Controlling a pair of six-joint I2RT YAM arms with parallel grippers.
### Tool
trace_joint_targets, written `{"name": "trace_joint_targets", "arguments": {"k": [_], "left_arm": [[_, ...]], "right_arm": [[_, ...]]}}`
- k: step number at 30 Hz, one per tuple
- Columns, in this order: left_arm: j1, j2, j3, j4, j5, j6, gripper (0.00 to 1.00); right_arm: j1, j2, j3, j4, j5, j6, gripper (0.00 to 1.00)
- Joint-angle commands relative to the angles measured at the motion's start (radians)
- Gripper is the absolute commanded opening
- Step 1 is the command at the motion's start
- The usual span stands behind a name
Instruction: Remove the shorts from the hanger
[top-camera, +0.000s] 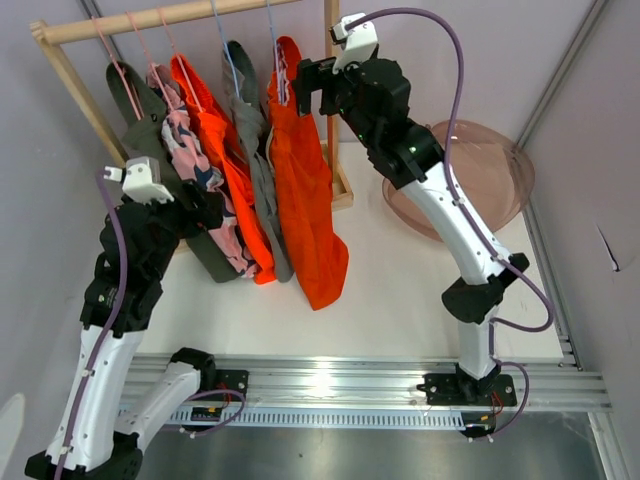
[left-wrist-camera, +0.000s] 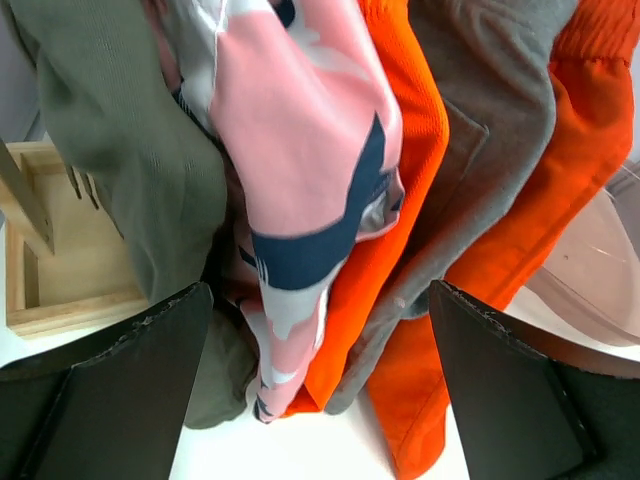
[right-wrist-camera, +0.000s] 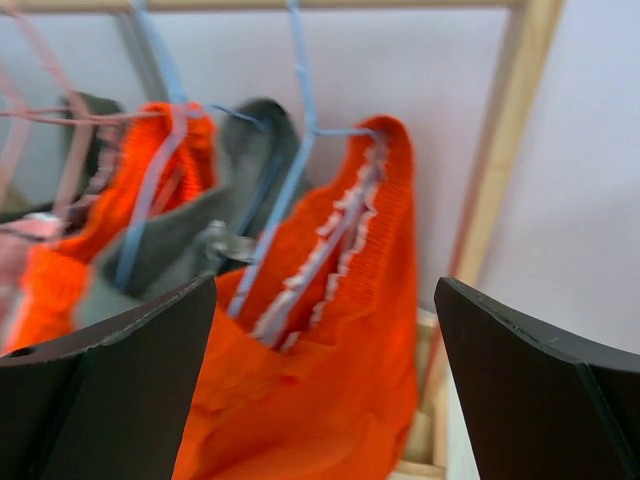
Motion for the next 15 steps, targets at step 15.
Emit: {"name": "trace_joint_targets", "arguments": {"k": [15], "left_arm": [[-0.151, -0.079, -0.05, 0.065, -0.136, 0.001, 0.98]], "right_arm": [[0.038, 0.213, 0.142, 0.329, 0.14, -0.024, 1.0]]}}
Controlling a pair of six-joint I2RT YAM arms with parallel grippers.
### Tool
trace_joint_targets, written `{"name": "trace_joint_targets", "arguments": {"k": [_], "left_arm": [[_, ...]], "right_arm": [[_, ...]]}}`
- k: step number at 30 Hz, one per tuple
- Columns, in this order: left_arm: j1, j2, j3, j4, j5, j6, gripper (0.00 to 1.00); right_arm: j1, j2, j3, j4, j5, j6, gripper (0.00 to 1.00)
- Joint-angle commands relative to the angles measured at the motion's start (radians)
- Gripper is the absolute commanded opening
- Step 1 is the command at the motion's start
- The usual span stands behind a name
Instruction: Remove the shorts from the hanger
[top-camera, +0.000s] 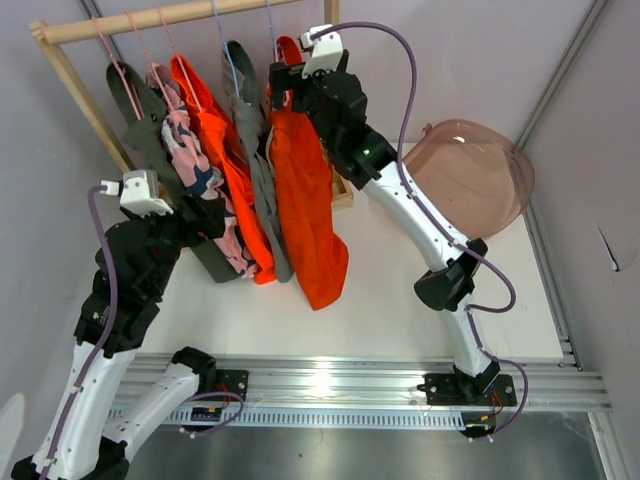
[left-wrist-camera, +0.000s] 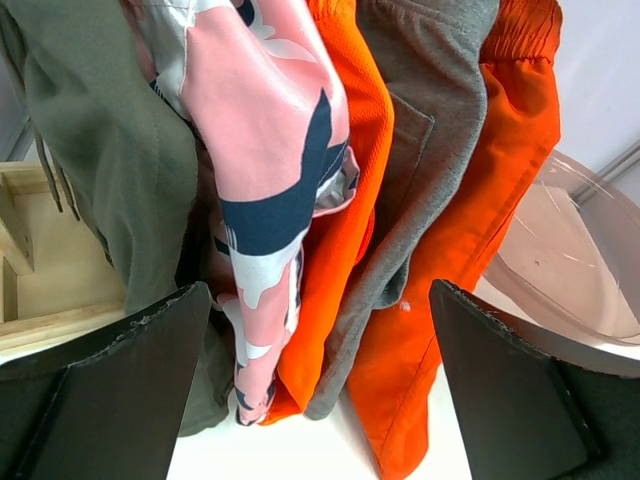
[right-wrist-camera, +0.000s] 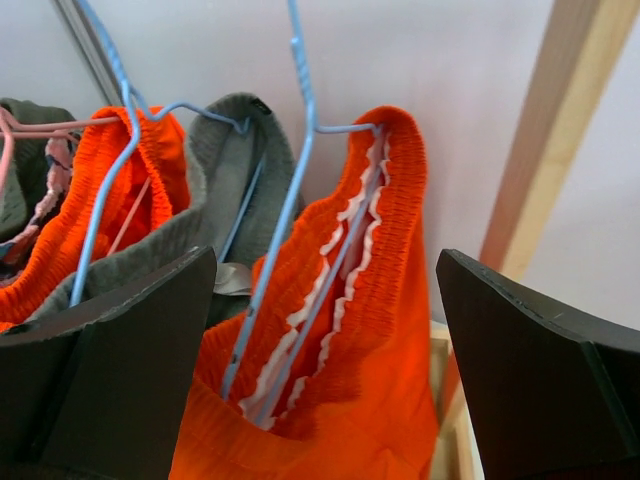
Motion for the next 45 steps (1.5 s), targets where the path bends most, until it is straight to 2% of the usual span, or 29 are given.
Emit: {"name": "trace_joint_targets", "arguments": {"k": [1, 7, 10, 11, 13, 14, 15, 16, 17, 18, 19, 21, 22, 25, 30, 32, 35, 39, 45], "left_arm": [[-0.016, 0.005, 0.001, 0.032, -0.025, 0.007, 0.98], [-0.016, 0.057, 0.074, 0.021, -0.024, 0.025, 0.98], [-0.016, 0.178, 0.237, -0.037, 0.021, 0.042, 0.96], [-0.016, 0.22, 0.321, -0.074, 0.053, 0.048, 0.96], [-0.018, 0.355, 0.471, -0.121, 0.073, 0.051, 0.94], [-0.018, 0.401, 0.636, -0.167, 0.094, 0.054, 0.94], [-0.018, 0.489, 0.695, -0.189, 0.103, 0.057, 0.93], [-0.021, 0.531, 0.747, -0.201, 0.111, 0.057, 0.94], [-0.022, 0.566, 0.792, -0.207, 0.122, 0.059, 0.95], [-0.025, 0.605, 0.937, -0.206, 0.164, 0.062, 0.99], [-0.029, 0.687, 0.981, -0.206, 0.18, 0.064, 0.99], [-0.032, 0.787, 1.173, -0.232, 0.205, 0.059, 0.99], [-0.033, 0.892, 1.218, -0.243, 0.209, 0.059, 0.99], [-0.033, 1.023, 1.389, -0.241, 0.238, 0.053, 0.99], [-0.073, 1.165, 1.364, -0.088, 0.275, 0.102, 0.99], [-0.099, 1.223, 1.403, -0.071, 0.176, 0.146, 0.99], [-0.101, 1.266, 1.443, -0.066, 0.133, 0.157, 0.99], [-0.099, 1.286, 1.424, -0.066, 0.065, 0.162, 0.99], [-0.099, 1.291, 1.383, -0.065, 0.036, 0.177, 0.99]], "right_arm": [[0.009, 0.012, 0.051, 0.129, 0.001, 0.012, 0.99], [0.015, 0.012, 0.039, 0.149, 0.029, 0.004, 0.99], [0.026, -0.075, -0.082, 0.182, 0.105, 0.0, 0.99], [0.035, -0.16, -0.141, 0.201, 0.119, -0.003, 0.99], [0.049, -0.271, -0.386, 0.311, 0.168, -0.029, 0.99], [0.059, -0.333, -0.481, 0.35, 0.184, -0.037, 0.99], [0.063, -0.456, -0.669, 0.388, 0.202, -0.042, 0.99], [0.064, -0.518, -0.761, 0.451, 0.205, -0.04, 0.99], [0.067, -0.581, -0.844, 0.471, 0.213, -0.03, 0.99], [0.066, -0.697, -0.983, 0.482, 0.221, -0.023, 0.99], [0.066, -0.753, -1.046, 0.483, 0.256, -0.004, 0.99], [0.066, -0.856, -1.152, 0.456, 0.291, 0.022, 0.99], [0.066, -0.956, -1.247, 0.418, 0.308, 0.038, 0.99], [0.066, -1.151, -1.431, 0.326, 0.339, 0.134, 0.99], [0.066, -1.384, -1.643, 0.149, 0.357, 0.329, 0.99], [0.066, -1.46, -1.714, 0.074, 0.345, 0.371, 0.99], [0.067, -1.525, -1.757, -0.007, 0.339, 0.42, 0.98], [0.069, -1.563, -1.782, -0.073, 0.343, 0.431, 0.98], [0.067, -1.576, -1.775, -0.112, 0.346, 0.418, 0.98]]}}
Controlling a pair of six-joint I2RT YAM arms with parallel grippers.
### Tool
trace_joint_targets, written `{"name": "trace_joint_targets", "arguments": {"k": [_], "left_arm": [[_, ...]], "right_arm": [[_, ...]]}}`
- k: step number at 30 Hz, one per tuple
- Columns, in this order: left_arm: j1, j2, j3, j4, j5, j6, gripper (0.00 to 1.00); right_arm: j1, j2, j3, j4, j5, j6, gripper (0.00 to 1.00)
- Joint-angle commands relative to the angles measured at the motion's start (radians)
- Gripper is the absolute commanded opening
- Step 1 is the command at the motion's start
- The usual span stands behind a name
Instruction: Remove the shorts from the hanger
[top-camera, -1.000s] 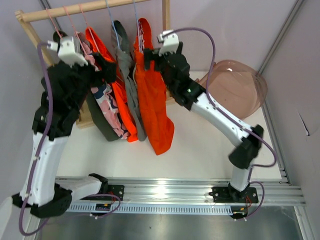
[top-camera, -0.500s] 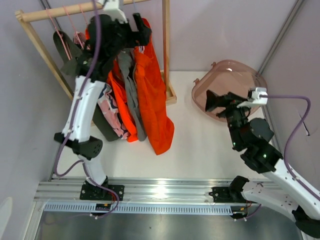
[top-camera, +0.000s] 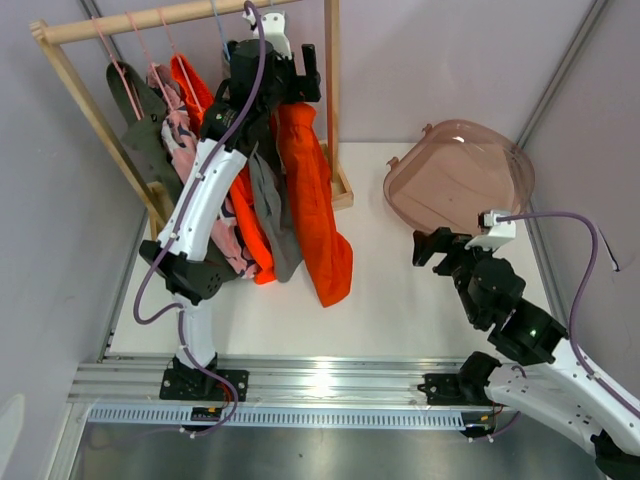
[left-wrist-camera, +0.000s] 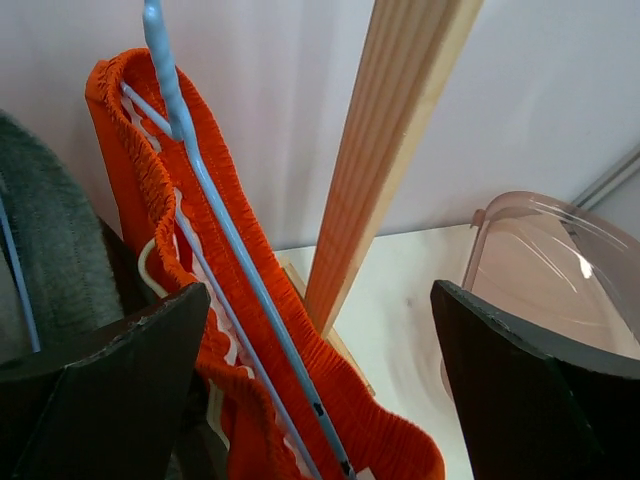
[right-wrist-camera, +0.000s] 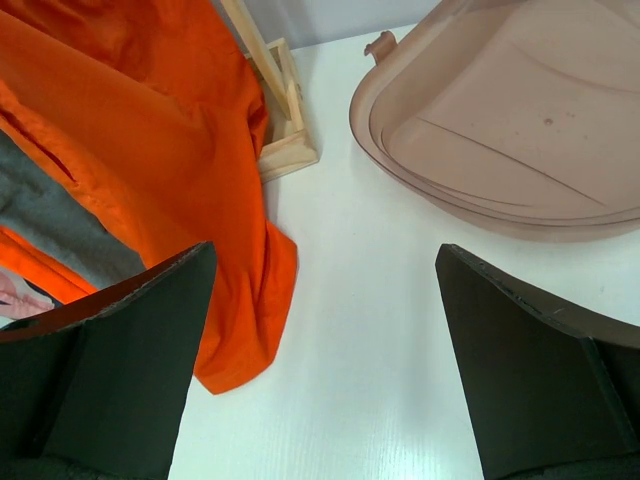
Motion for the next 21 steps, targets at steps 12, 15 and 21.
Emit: {"name": "trace_joint_targets", "arguments": {"k": [12, 15, 21], "left_arm": [[0.01, -0.014, 0.012, 0.047, -0.114, 0.055, 0.73], [0.015, -0.005, 0.012, 0.038, -0.111, 0.057, 0.65], [0.019, 0.015, 0.012, 0.022, -0.115, 0.057, 0.46]], "right_arm": [[0.002, -0.015, -0.027, -0.063, 0.006, 0.081, 0.98], [0.004, -0.024, -0.024, -0.072, 0.015, 0.073, 0.98], [0.002, -0.042, -0.027, -0.098, 0.031, 0.083, 0.98]]}}
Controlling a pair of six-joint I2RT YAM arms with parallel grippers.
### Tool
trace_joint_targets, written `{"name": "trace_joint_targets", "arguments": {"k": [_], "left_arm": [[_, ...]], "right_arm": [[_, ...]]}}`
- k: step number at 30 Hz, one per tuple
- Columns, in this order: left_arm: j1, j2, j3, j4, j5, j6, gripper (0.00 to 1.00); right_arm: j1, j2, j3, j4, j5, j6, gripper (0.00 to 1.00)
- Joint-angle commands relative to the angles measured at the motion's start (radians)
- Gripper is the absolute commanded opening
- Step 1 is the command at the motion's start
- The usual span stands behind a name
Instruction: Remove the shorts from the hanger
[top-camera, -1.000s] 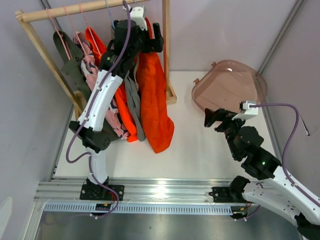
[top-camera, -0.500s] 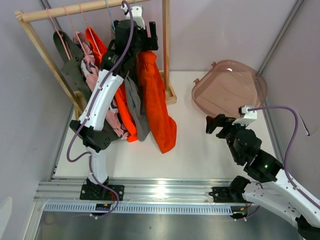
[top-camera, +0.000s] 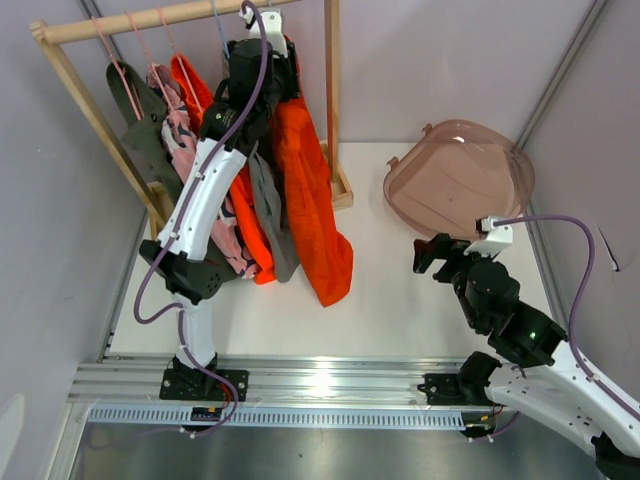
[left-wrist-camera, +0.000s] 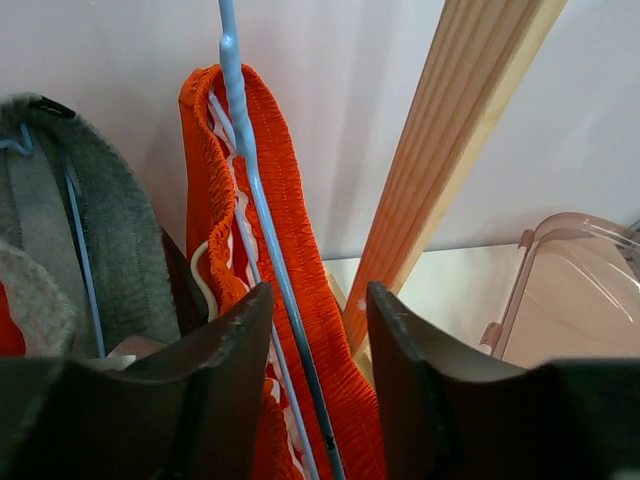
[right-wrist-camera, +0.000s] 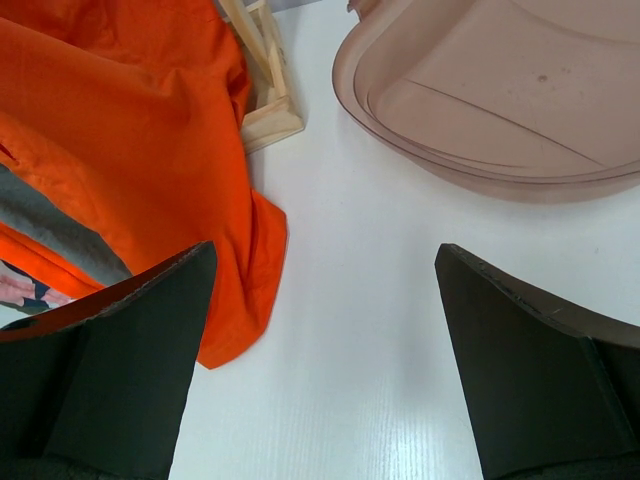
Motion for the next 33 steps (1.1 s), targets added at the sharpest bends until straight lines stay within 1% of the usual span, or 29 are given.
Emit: {"name": "trace_joint_targets", "arguments": {"k": [1, 3, 4, 5, 8, 10, 13, 16, 20, 23, 25, 26, 29, 31, 32, 33], "left_arm": [[0.014, 0.015, 0.012, 0.001, -0.016, 0.014, 0.45], [0.019, 0.018, 0.012, -0.005, -0.016, 0.011, 0.33], [0.023, 0.022, 0.012, -0.01, -0.016, 0.011, 0.2], [0.027, 0.024, 0.011, -0.012, -0.016, 0.011, 0.01], [0.031, 0.022, 0.014, -0.019, -0.01, 0.014, 0.0], [0.031, 0.013, 0.014, -0.009, 0.034, 0.028, 0.0], [0.031, -0.015, 0.073, 0.001, 0.063, 0.023, 0.0], [0.031, -0.059, 0.089, 0.024, 0.092, 0.025, 0.0], [0.031, -0.122, 0.101, 0.057, 0.097, 0.026, 0.0], [0.031, -0.151, 0.094, 0.053, 0.085, 0.028, 0.0], [0.031, -0.169, 0.069, 0.042, 0.086, 0.026, 0.0], [0.03, -0.176, 0.057, 0.033, 0.09, 0.014, 0.0], [0.019, -0.218, -0.052, 0.018, 0.076, -0.009, 0.0], [-0.001, -0.26, -0.127, 0.051, 0.07, -0.009, 0.0], [-0.006, -0.268, -0.167, 0.057, 0.065, -0.017, 0.0], [-0.01, -0.272, -0.175, 0.062, 0.065, -0.023, 0.0]], "right_arm": [[0.004, -0.017, 0.001, -0.018, 0.03, 0.023, 0.98], [0.004, -0.024, -0.002, -0.028, 0.033, 0.031, 0.98], [0.004, -0.027, -0.008, -0.031, 0.031, 0.032, 0.98], [0.004, -0.032, -0.01, -0.034, 0.034, 0.035, 0.98], [0.004, -0.038, -0.019, -0.035, 0.033, 0.041, 0.98], [0.002, -0.04, -0.024, -0.034, 0.031, 0.043, 0.98], [0.004, -0.035, -0.031, -0.026, 0.025, 0.046, 0.98], [0.004, -0.031, -0.034, -0.023, 0.019, 0.061, 0.97], [0.004, -0.034, -0.057, -0.008, 0.008, 0.08, 0.97], [0.007, -0.026, -0.065, 0.017, -0.008, 0.084, 0.96], [0.015, -0.015, -0.058, 0.059, -0.06, 0.054, 0.96], [0.019, 0.003, -0.053, 0.08, -0.086, 0.036, 0.96], [0.057, 0.06, 0.007, 0.156, -0.183, -0.024, 0.97], [0.099, 0.159, 0.085, 0.219, -0.215, -0.056, 0.97], [0.155, 0.204, 0.117, 0.241, -0.209, -0.095, 0.99], [0.189, 0.306, 0.157, 0.261, -0.194, -0.119, 0.99]]}}
